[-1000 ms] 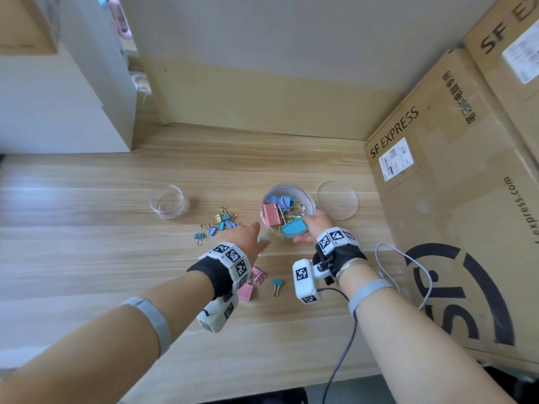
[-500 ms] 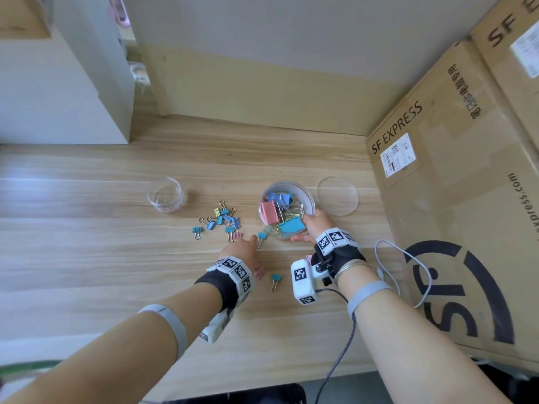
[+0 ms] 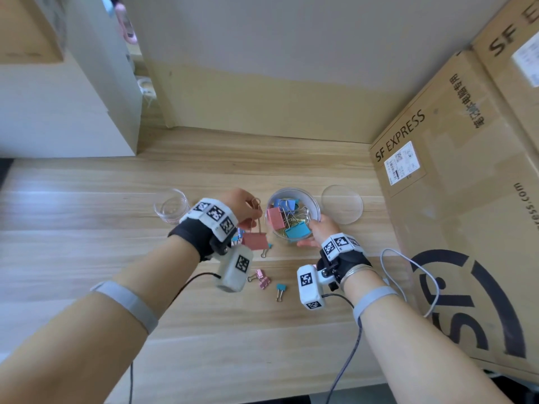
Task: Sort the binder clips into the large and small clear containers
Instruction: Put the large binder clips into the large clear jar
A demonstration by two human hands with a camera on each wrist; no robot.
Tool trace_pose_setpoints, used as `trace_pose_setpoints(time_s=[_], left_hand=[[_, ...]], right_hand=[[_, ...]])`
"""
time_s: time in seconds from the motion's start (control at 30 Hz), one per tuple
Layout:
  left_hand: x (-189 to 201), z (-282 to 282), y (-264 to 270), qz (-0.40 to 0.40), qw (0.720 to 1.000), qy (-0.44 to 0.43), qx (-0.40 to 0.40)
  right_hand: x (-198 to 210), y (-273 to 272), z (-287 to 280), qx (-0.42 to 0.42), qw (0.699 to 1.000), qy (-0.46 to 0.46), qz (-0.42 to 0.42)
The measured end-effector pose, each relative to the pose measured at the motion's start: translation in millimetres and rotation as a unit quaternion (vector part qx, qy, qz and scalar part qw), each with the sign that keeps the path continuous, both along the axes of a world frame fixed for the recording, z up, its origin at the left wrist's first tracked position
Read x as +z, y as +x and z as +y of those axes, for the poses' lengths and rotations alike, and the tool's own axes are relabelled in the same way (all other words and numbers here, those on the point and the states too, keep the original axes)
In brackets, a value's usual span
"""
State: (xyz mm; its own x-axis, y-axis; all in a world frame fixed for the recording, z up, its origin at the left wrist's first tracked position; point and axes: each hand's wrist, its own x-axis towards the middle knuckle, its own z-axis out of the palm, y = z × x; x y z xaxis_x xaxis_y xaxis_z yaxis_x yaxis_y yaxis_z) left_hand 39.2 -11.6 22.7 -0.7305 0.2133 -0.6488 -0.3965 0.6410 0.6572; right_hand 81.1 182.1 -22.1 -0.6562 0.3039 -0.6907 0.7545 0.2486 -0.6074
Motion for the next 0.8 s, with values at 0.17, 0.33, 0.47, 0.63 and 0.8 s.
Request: trace_pose_setpoints(time_s=[0.17, 0.33, 0.47, 0.63, 0.8], left_hand=[[9, 8, -23, 0.004, 0.977, 0.150, 0.149], [-14, 20, -18, -0.024, 0.970, 0.159, 0.180], [-16, 25, -15, 0.020, 0.993, 0.075, 0.091], [-13, 22, -20, 0.205, 0.974, -0.092, -0.012], [-22, 21, -28, 0.062, 0.997, -0.011, 0.034]], right_hand=[[1, -4, -6, 0.010, 1.000, -0.008, -0.005], [1, -6, -14, 0.003, 0.999, -0.043, -0.024], [2, -8, -14, 0.004, 0.999, -0.045, -0.026], [1, -14, -7, 0.010, 0.999, -0.045, -0.025], [3, -29, 2, 0.018, 1.000, -0.014, -0.003]])
